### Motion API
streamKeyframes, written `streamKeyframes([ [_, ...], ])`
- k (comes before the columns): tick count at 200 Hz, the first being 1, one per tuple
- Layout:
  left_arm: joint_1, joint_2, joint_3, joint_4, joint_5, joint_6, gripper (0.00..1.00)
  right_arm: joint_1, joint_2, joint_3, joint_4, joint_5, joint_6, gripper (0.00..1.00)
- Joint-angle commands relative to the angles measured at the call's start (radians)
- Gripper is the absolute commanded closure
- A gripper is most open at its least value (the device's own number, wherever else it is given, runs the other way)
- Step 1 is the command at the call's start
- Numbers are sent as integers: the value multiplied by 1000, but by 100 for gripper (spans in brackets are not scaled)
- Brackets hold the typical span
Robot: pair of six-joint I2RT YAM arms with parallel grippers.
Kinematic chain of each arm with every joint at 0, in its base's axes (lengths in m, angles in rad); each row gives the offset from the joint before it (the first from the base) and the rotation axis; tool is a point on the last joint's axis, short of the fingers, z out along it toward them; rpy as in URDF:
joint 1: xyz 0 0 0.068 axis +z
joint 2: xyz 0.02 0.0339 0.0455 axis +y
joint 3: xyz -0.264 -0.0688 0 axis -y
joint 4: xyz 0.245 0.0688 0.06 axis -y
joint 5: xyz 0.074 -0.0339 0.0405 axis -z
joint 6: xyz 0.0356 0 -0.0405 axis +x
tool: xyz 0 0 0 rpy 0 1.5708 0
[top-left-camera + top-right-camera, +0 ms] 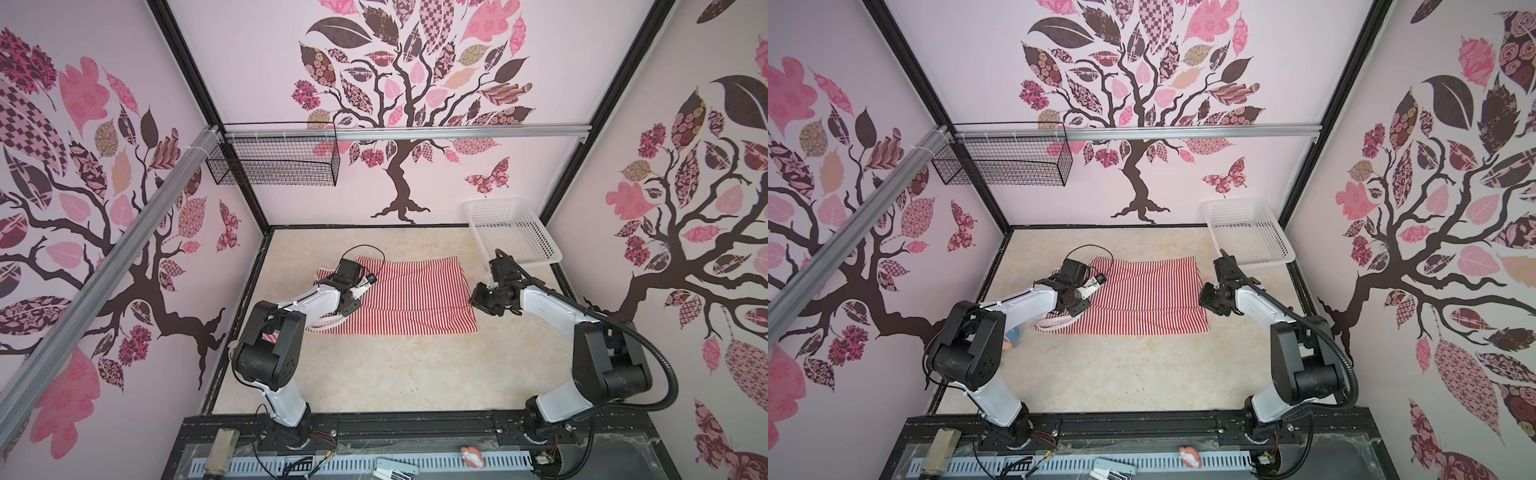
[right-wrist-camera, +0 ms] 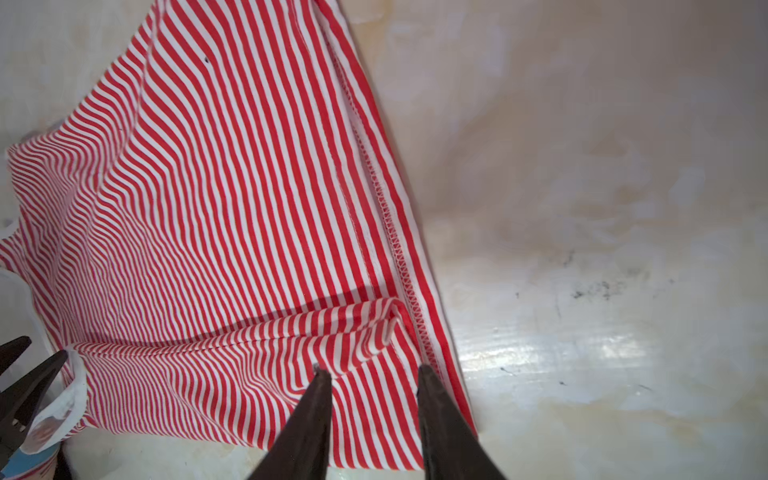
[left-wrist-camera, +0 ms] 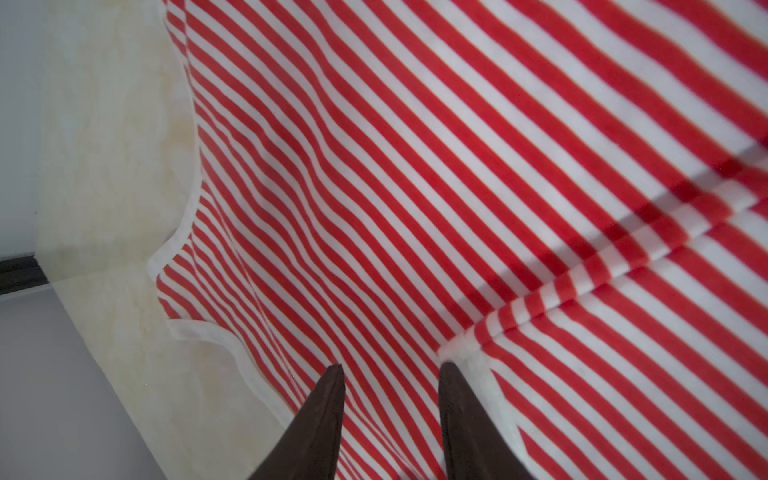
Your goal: Fold and stack the tank tops
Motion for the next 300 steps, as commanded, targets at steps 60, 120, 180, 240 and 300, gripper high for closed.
streamKeyframes([
  [60,101,-302,-93,-114,56,-39,57,93,16,-26,54,-152,-23,78],
  [120,346,-444,-174,-262,251,57,38,101,183,43,70,-108,-3,80],
  [180,400,-393,-198,-268,316,116,36,76,271,114,96,-80,13,76],
  [240,401,-273,-162,-231,301,113,39,76,247,125,79,-78,7,75],
  [300,423,-203,-138,-155,287,92,65,76,260,116,89,-83,7,75],
])
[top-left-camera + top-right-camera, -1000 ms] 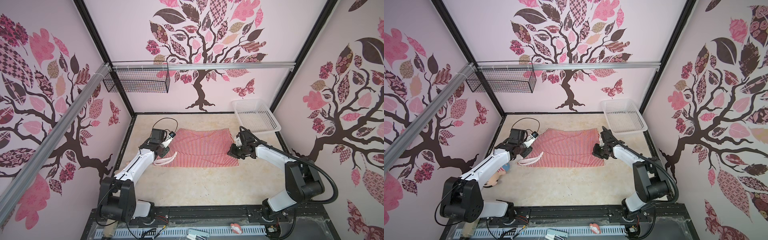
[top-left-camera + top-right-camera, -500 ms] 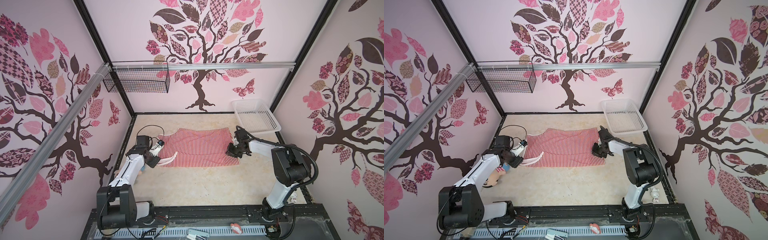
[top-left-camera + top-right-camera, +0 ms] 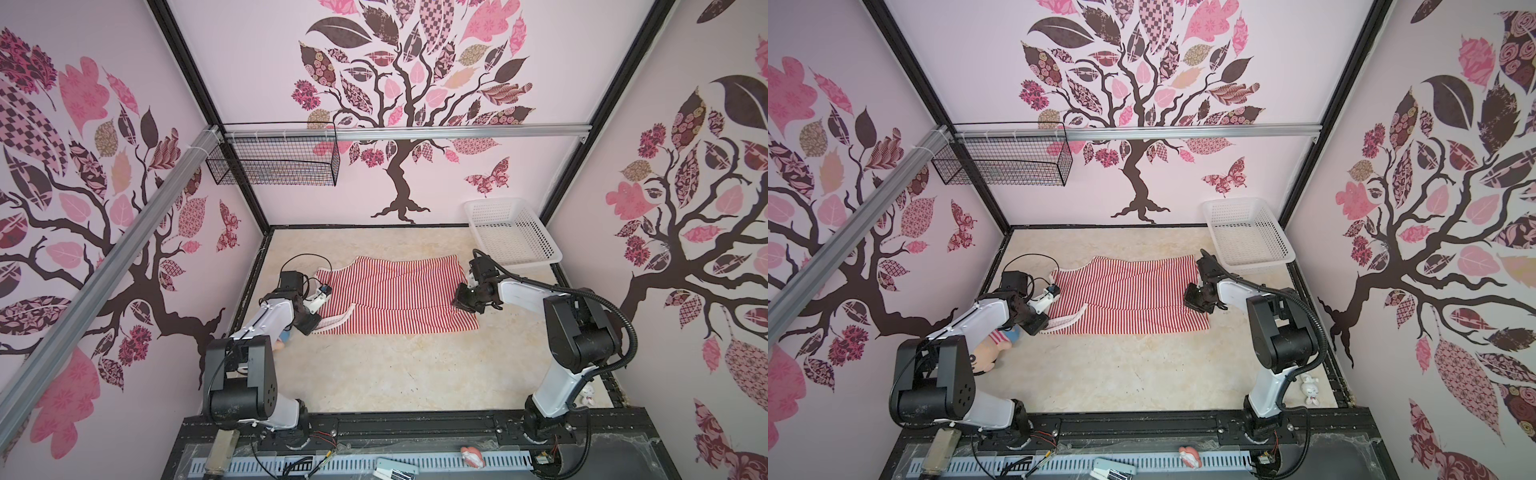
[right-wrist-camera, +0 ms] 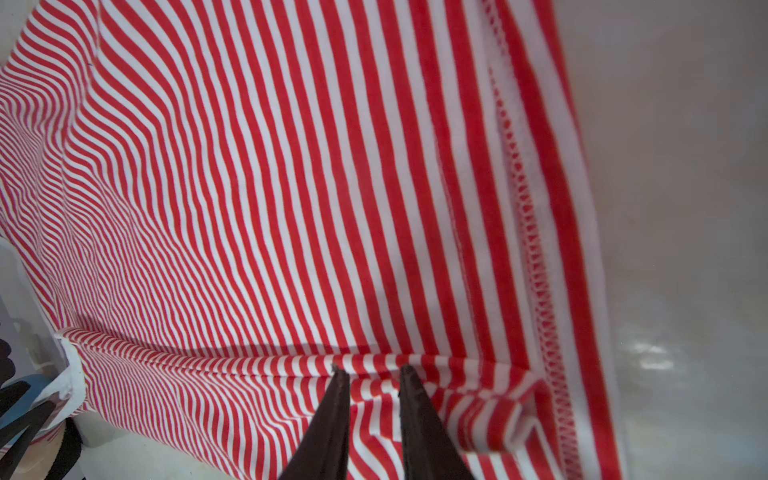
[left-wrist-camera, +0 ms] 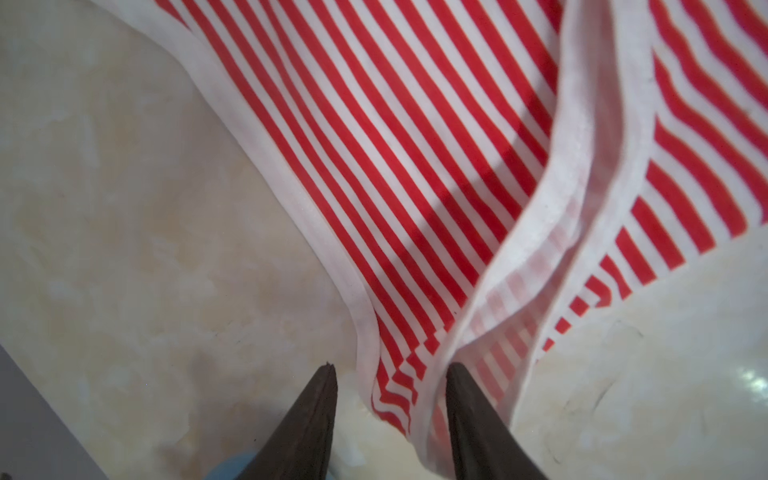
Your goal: Fold and stack the tank tops
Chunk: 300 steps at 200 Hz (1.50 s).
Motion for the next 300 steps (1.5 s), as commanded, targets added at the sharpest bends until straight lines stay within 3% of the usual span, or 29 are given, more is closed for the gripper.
streamKeyframes([
  [1,17,25,42,47,4,-10,65,-2,-1,19,-14,9,-3,75],
  [20,29,61,62,54,4,-13,75,-3,10,18,-13,13,-4,75],
  [44,37,130,93,52,-3,-10,76,-2,22,15,-10,16,-7,75],
  [111,53,266,157,41,-39,4,57,-5,50,10,-17,48,-24,67],
  [162,94,168,212,2,33,-58,49,-5,-3,-11,-21,51,-48,63],
  [227,94,60,249,-116,121,-71,48,3,-125,-65,-23,10,-41,61],
  [272,94,42,163,-53,54,-58,48,7,-201,-115,-43,18,-52,61],
  [300,99,101,193,-61,10,-67,50,13,-209,-118,-52,1,-57,61],
])
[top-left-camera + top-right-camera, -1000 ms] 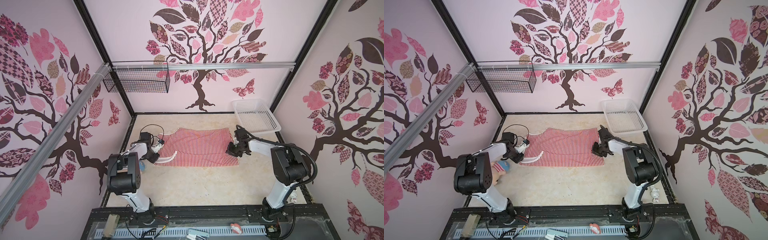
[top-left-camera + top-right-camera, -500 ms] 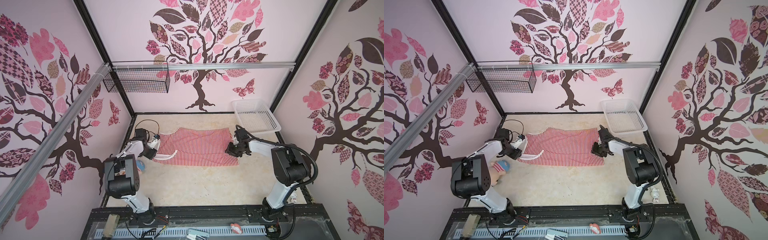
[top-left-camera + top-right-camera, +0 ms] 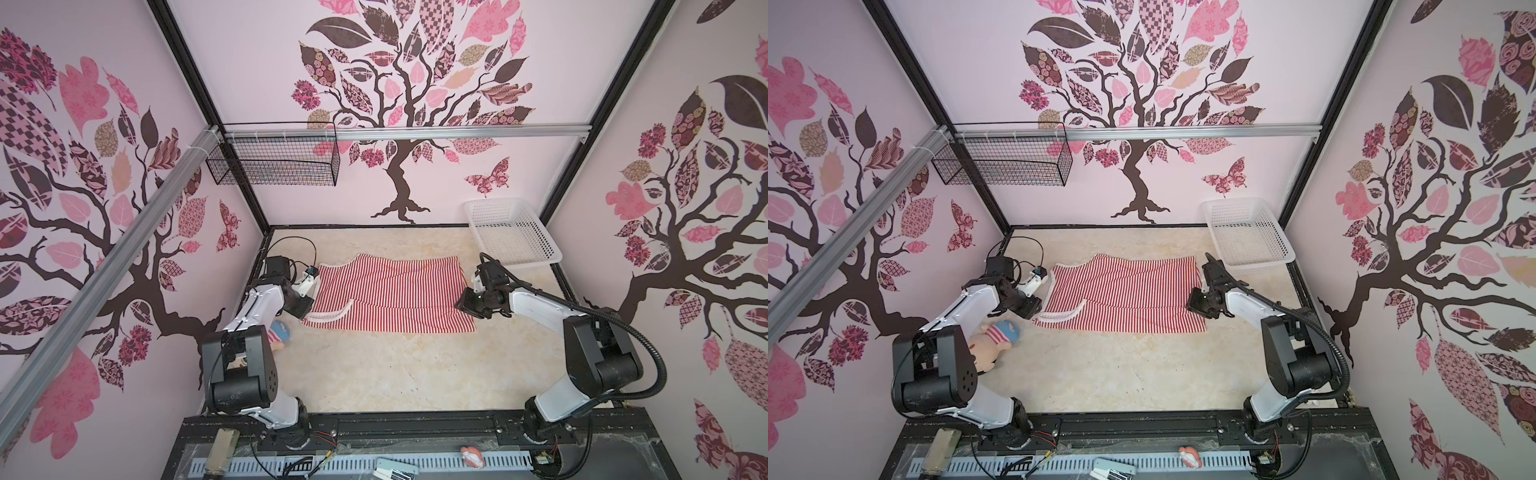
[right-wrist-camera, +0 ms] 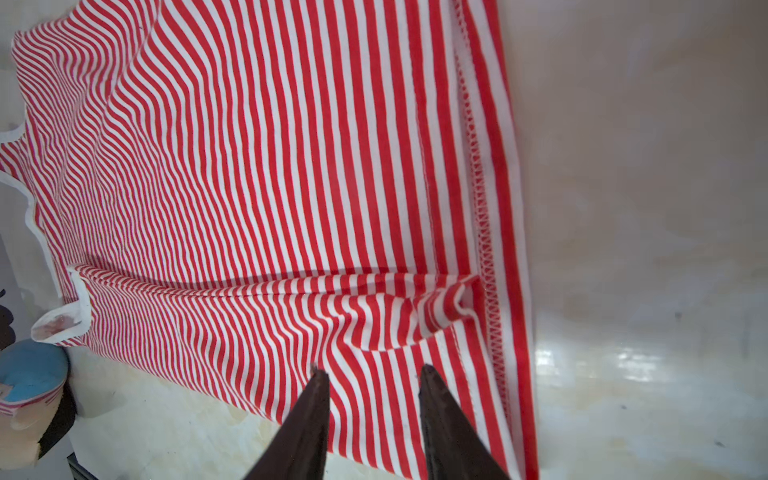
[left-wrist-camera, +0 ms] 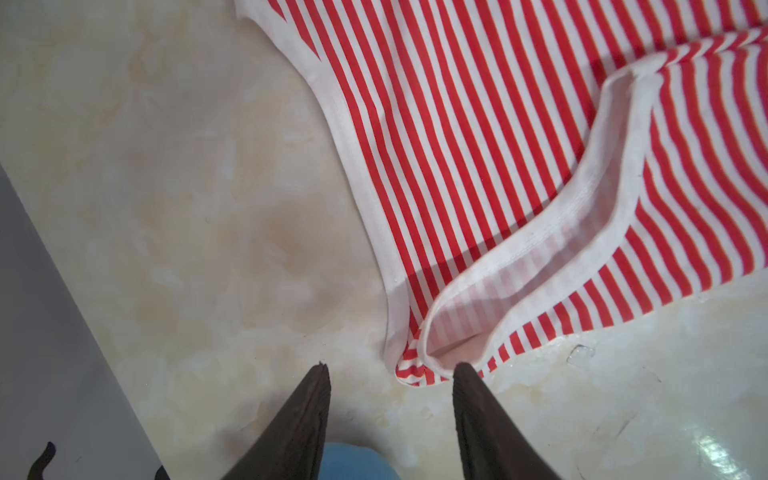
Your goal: Fold and stack the tank tops
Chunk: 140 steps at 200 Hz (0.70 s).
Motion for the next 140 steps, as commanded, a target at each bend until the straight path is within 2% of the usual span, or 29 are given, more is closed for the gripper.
streamKeyframes([
  [1,11,34,21,12,-34,1,50,13,-28,-4,-30,-10,-16,61],
  [45,13,-73,8,-31,125,-7,50,55,-60,-34,-50,-6,-17,62],
  [67,8,-93,6,-107,198,8,56,55,-69,-69,-46,5,-17,73],
  [92,-1,-43,0,-148,197,36,69,56,-51,-95,-33,3,-17,83],
  [116,-1,33,10,-156,179,54,79,55,-34,-101,-21,3,-17,87],
  [140,-1,101,17,-139,162,62,82,55,-22,-95,-20,12,-15,87],
])
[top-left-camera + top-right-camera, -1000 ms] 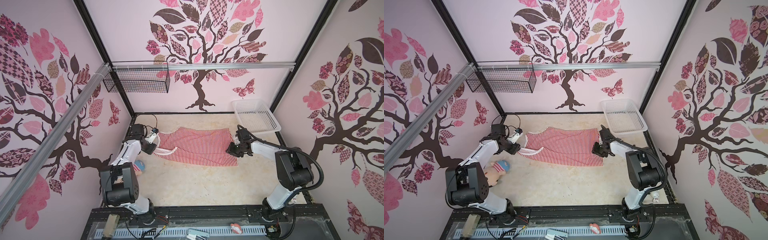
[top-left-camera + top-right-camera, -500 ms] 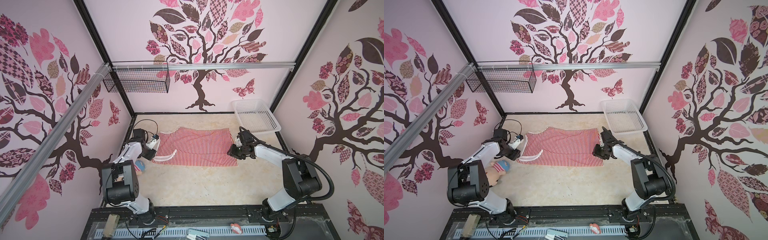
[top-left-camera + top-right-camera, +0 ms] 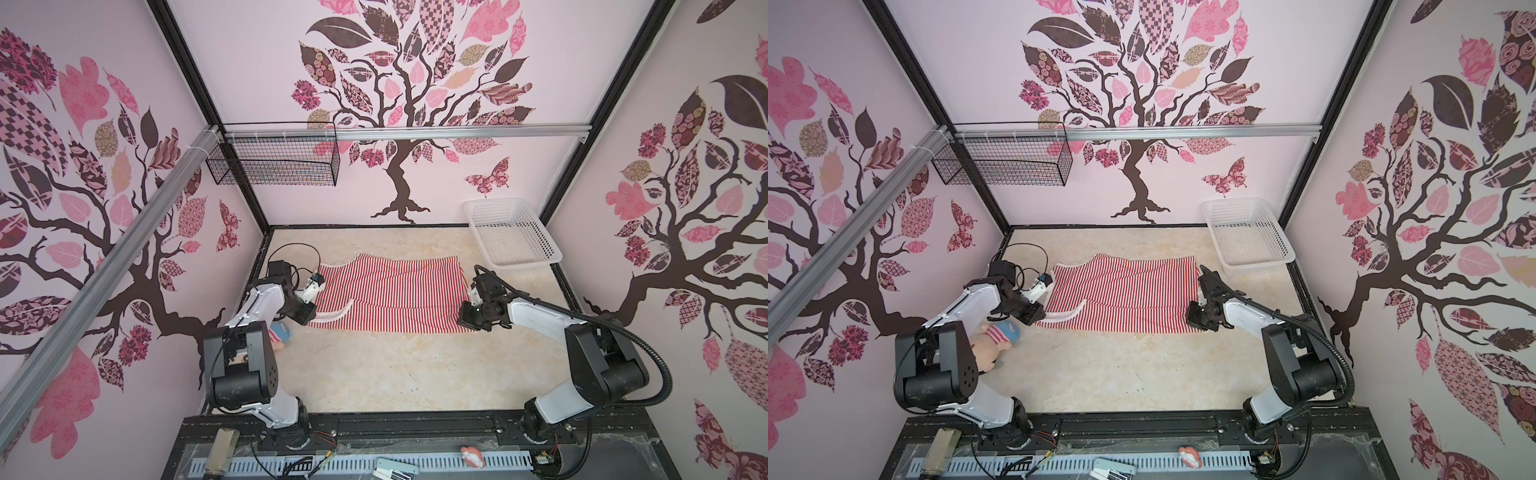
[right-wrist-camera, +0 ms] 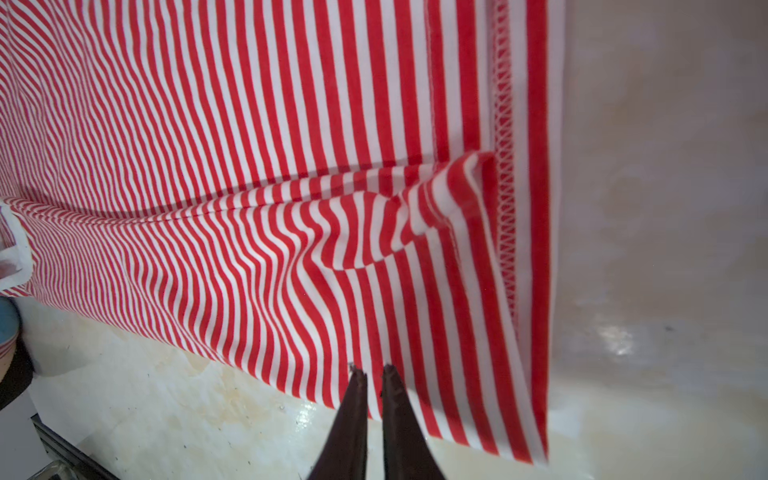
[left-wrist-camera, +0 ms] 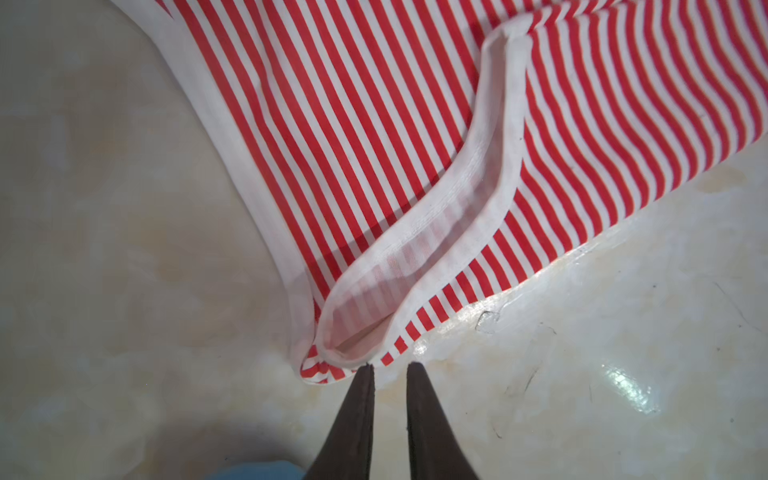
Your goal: Fold and stack the tank tops
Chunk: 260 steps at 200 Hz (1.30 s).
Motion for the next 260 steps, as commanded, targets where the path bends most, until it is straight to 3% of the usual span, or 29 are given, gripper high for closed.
streamKeyframes([
  [1,-3,53,15,-9,-1,22,82,-3,25,10,-5,13,1,87],
  [53,-1,144,25,58,-57,-8,79,-2,35,14,-29,71,-3,84],
  [86,-1,147,5,65,-124,0,76,-2,28,20,-70,190,-3,67],
  [105,3,141,-3,64,-147,10,74,-2,15,27,-83,213,-4,63],
  [171,5,-31,67,-67,-27,-22,55,-1,-131,65,-109,148,13,56],
  [260,-89,93,80,-19,-38,-56,55,21,5,19,36,-15,50,72],
])
